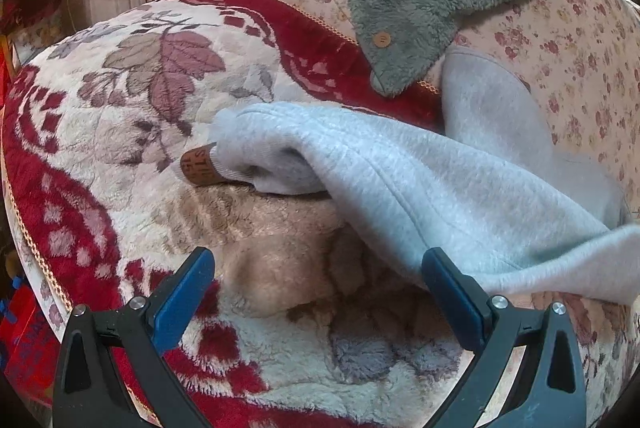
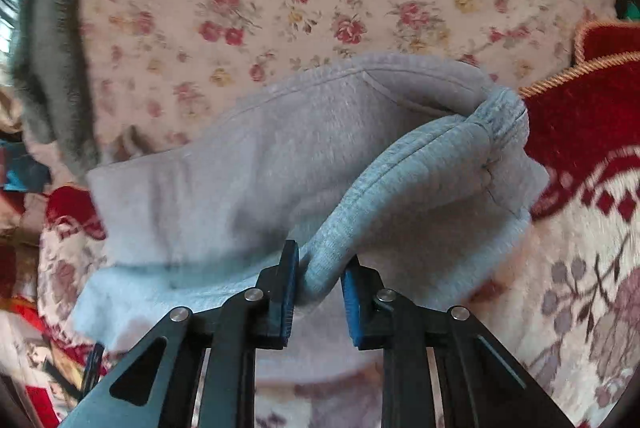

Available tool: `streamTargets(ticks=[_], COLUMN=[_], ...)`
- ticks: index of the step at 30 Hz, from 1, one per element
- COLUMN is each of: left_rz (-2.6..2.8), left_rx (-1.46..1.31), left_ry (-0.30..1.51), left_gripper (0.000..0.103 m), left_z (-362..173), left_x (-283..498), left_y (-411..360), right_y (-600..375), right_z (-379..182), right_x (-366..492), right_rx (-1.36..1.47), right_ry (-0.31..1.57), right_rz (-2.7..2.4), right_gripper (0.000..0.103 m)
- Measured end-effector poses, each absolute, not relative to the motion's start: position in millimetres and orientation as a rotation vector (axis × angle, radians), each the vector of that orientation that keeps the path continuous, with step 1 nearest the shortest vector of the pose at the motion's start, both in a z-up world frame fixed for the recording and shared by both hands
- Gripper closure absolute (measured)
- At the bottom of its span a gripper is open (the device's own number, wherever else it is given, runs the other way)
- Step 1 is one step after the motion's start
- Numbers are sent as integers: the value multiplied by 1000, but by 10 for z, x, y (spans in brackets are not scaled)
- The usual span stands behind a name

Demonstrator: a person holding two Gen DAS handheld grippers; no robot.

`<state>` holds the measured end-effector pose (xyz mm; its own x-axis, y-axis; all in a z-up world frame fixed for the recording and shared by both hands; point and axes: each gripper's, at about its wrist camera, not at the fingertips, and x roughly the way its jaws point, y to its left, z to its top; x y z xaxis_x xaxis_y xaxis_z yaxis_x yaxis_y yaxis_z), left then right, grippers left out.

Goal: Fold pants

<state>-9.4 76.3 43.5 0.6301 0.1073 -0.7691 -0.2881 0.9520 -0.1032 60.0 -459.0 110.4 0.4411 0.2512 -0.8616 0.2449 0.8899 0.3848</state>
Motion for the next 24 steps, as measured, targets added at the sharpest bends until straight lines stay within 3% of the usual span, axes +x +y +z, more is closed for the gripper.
streamTargets(ticks=[9, 12, 13, 15, 16, 17, 24], left_rz=[211, 180, 160, 131, 125, 121, 134], left_rx=[-252, -296, -317, -349, -356, -361, -444], left_ry=[870, 850, 836, 814, 810, 808, 843], left_gripper=[0, 0, 0, 0, 0, 0, 0], left_z=[407, 465, 490, 524, 534, 536, 406], left_x=[-203, -248, -269, -301, -296, -283, -68], left_y=[765, 812, 831, 867, 882, 895, 940], right_y=[-4605, -4729, -4815, -4907, -4960, -5005, -5231], right_z=[767, 565, 509, 467, 449, 430, 315], right_x=[-618, -821, -877, -952, -1000, -1031, -882], right_rx=[523, 631, 694, 756, 792, 823, 946], right_ry=[1105, 1076, 1050, 1000, 964, 939, 872], right_rz=[26, 38, 27, 9, 6, 0, -11], right_gripper=[83, 77, 70, 37, 14, 9, 10])
